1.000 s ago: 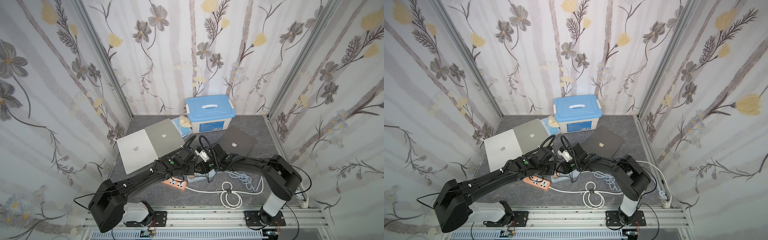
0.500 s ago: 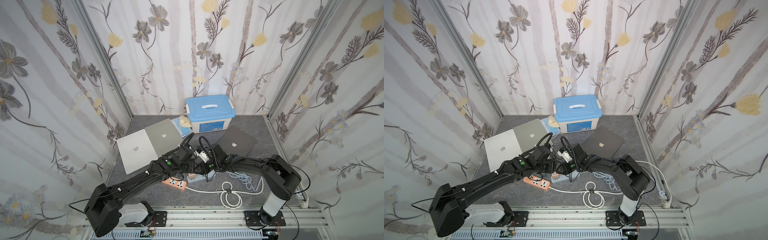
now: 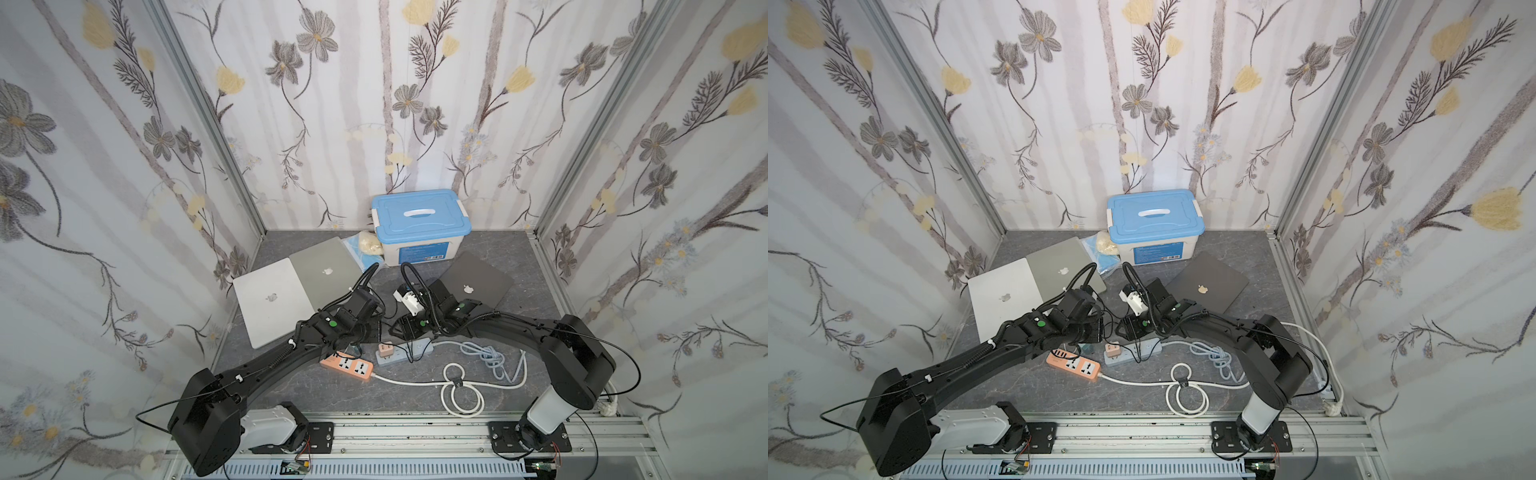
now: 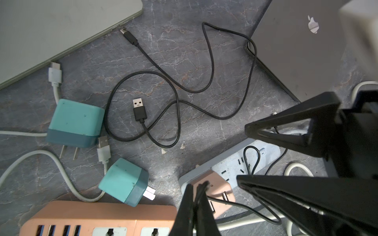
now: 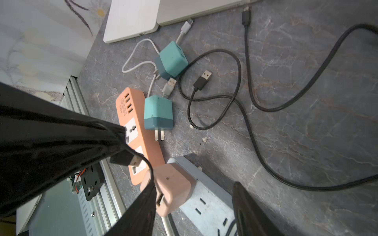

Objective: Unplug the laptop charger
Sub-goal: Remove the charging cable from the plug, then place the charging cable at the center of the board.

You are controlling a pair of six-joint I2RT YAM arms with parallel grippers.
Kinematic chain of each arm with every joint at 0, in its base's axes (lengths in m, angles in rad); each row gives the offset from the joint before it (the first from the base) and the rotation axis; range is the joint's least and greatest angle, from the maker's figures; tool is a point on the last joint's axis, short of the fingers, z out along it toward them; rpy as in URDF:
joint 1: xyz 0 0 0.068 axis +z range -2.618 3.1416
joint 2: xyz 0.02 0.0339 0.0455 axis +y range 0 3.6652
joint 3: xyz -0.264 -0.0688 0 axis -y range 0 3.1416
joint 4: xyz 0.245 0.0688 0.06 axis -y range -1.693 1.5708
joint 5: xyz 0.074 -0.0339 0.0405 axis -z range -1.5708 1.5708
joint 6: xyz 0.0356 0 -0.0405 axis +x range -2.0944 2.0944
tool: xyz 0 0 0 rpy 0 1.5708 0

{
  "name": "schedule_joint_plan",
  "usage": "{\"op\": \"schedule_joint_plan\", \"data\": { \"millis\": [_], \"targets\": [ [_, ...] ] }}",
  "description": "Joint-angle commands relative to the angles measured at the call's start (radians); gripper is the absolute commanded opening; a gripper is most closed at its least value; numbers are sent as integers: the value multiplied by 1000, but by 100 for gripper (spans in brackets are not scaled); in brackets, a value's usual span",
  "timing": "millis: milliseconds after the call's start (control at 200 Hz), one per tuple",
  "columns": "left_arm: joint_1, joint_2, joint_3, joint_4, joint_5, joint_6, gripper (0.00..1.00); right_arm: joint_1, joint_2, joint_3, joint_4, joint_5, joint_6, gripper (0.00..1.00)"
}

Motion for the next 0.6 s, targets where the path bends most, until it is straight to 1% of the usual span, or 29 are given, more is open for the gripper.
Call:
{"op": "schedule_joint_plan", "data": {
  "millis": [0,65,200,330,380,505,599],
  "targets": [
    [11,0,9,23,28,-9,0,-3,-26,-6,-38,45,-7,62],
    [20,4,24,27,36,-6,0,-7,-54,-32,-34,54,-2,62],
    [36,97,65,57,65,-2,0,-10,-124,-96,-36,91,5,61],
    [50,199,121,78,68,5,0,-10,-210,-164,-40,125,19,61],
    [58,240,143,83,68,8,0,-10,-270,-184,-41,133,27,61],
    [91,343,195,58,65,18,0,-10,-339,-215,-53,128,35,61],
    [118,403,230,26,41,22,0,-10,-356,-229,-62,117,30,61]
  ]
}}
